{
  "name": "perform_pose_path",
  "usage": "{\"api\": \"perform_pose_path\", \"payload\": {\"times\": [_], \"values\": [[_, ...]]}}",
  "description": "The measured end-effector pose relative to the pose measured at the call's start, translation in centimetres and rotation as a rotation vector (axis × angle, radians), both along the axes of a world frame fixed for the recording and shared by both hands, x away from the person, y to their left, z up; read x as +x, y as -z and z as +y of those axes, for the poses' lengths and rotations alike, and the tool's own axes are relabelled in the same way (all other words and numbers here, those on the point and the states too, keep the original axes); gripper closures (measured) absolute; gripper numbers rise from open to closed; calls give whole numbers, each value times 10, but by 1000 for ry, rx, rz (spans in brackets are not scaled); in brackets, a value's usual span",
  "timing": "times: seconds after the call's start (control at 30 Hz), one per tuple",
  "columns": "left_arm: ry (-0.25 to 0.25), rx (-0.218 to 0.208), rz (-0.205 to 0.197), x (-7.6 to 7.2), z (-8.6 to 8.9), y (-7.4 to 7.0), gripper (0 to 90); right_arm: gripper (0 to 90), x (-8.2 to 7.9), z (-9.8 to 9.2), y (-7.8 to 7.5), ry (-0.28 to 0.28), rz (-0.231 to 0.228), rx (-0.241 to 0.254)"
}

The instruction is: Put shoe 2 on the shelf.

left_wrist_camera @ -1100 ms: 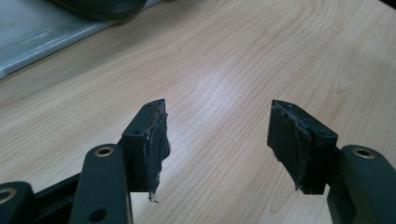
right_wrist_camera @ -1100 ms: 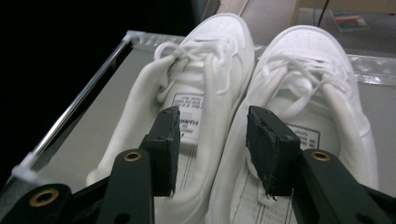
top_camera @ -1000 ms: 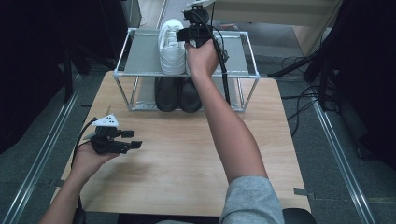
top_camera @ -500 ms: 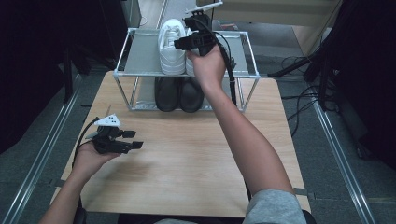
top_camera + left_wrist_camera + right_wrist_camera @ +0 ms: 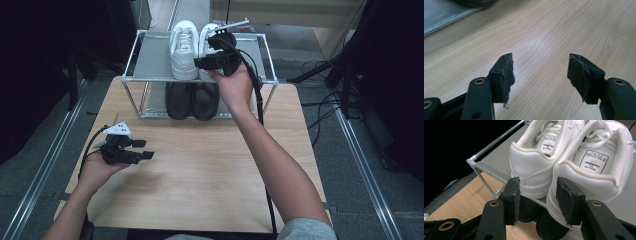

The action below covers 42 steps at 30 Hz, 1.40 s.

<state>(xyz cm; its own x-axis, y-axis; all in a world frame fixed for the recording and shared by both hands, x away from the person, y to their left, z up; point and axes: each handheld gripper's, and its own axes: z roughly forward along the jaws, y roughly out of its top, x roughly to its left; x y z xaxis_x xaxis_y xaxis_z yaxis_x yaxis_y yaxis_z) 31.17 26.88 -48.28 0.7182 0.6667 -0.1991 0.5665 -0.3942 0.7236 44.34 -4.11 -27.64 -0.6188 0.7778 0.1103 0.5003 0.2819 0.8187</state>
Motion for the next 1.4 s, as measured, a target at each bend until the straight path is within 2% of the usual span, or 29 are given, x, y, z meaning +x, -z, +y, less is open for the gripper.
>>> {"api": "perform_pose_path", "payload": {"times": [0.33, 0.43, 0.53, 0.7, 0.77, 0.87, 1.03, 1.13, 1.4], "values": [[15, -2, 5, 4, -4, 1, 377, 515, -12, -11, 15, -44, 11, 23], [19, -9, 1, 5, -4, 0, 375, 521, -16, -16, 20, -63, 1, 13], [18, -7, 5, 5, -4, 1, 374, 512, -20, -21, 25, -80, 5, 36], [20, -3, 3, 6, -5, 1, 373, 483, -27, -31, 35, -113, -19, 51], [20, -2, 4, 6, -5, 1, 373, 481, -29, -34, 40, -131, -18, 63], [15, -5, 6, 6, -5, 1, 372, 479, -32, -40, 49, -151, -37, 55], [14, -3, 6, 7, -5, 2, 372, 403, -39, -49, 66, -174, -61, 72], [15, 4, 9, 7, -5, 2, 371, 373, -42, -54, 78, -178, -50, 85], [20, 10, 13, 7, -5, 2, 370, 329, -47, -63, 107, -186, -27, 80]]}}
